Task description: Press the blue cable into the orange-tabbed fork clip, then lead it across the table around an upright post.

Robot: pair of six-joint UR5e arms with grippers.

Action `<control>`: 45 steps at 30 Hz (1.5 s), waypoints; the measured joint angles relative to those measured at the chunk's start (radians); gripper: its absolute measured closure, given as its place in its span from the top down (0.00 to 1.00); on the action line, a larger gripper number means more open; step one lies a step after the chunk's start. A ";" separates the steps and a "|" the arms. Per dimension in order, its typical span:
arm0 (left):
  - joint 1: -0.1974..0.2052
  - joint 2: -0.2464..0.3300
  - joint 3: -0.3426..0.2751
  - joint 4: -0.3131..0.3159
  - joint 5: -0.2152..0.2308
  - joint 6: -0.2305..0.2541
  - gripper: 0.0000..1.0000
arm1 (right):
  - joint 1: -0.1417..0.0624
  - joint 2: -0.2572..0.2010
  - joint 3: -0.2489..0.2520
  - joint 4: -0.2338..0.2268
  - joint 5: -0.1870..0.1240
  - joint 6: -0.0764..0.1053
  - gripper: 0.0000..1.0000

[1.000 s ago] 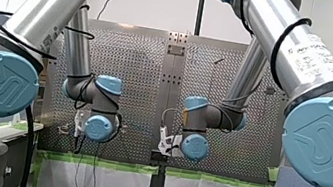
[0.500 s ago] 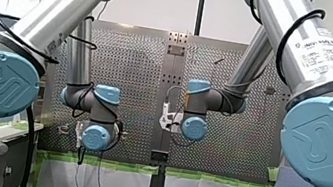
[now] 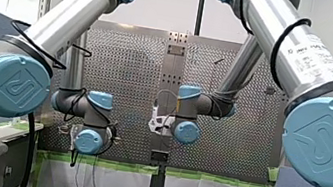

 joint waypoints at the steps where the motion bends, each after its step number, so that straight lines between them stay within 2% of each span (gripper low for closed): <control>1: 0.010 0.000 0.000 0.000 0.010 0.004 0.00 | 0.000 0.008 -0.008 0.001 -0.008 0.000 0.00; 4: 0.037 0.000 0.000 -0.001 0.037 0.009 0.00 | -0.001 0.034 -0.034 0.008 -0.027 0.001 0.00; 9: 0.075 0.000 0.001 -0.004 0.075 0.009 0.00 | -0.007 0.079 -0.079 0.038 -0.036 0.001 0.00; 18: 0.154 -0.003 0.007 -0.049 0.154 0.005 0.00 | -0.013 0.161 -0.161 0.076 -0.038 0.003 0.00; 25: 0.213 -0.043 0.053 -0.087 0.209 -0.004 0.00 | -0.016 0.218 -0.219 0.119 -0.038 0.003 0.00; 38: 0.329 -0.056 0.168 -0.185 0.231 -0.015 0.00 | -0.045 0.331 -0.331 0.134 -0.040 0.004 0.00; 45: 0.385 -0.056 0.217 -0.217 0.269 -0.018 0.00 | -0.054 0.392 -0.392 0.169 -0.041 0.001 0.00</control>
